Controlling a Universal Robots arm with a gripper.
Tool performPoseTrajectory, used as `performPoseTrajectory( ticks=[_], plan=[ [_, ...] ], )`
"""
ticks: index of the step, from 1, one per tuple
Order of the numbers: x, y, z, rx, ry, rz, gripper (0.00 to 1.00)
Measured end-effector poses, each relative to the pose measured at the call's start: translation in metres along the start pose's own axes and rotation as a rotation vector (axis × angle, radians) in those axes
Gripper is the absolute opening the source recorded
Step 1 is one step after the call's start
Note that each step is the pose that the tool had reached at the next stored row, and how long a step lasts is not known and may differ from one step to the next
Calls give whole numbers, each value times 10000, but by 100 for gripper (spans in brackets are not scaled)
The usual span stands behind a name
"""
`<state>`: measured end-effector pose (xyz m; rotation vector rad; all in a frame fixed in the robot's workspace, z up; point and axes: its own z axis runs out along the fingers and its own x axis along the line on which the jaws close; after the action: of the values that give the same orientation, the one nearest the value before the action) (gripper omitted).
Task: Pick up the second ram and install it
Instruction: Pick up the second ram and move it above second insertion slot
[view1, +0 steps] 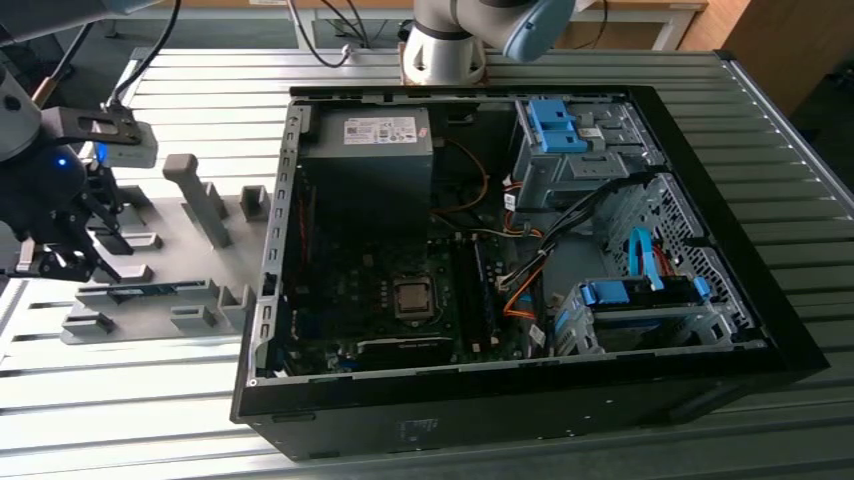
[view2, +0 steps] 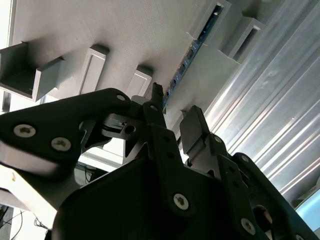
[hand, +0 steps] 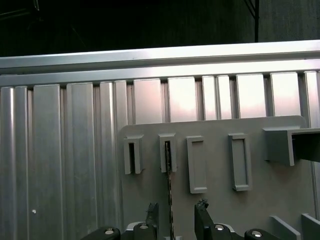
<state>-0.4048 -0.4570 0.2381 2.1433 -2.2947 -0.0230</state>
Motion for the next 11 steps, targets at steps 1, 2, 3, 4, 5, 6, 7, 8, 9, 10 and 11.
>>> performPoseTrajectory(
  ticks=[1,2,3,4,5,6,7,8,9,10,11],
  plan=[
    [0,0,1,-2,2,0,42],
    [0,0,1,-3,2,0,42],
    [0,0,9,-1,0,1,42],
    [0,0,20,1,0,1,42],
    [0,0,22,1,0,0,42],
    [0,0,24,0,0,0,42],
    [0,0,26,0,0,0,42],
    [0,0,29,1,-1,1,42],
    [0,0,33,2,-1,0,42],
    [0,0,36,0,-1,0,42],
    [0,0,40,2,-1,1,42]
  ],
)
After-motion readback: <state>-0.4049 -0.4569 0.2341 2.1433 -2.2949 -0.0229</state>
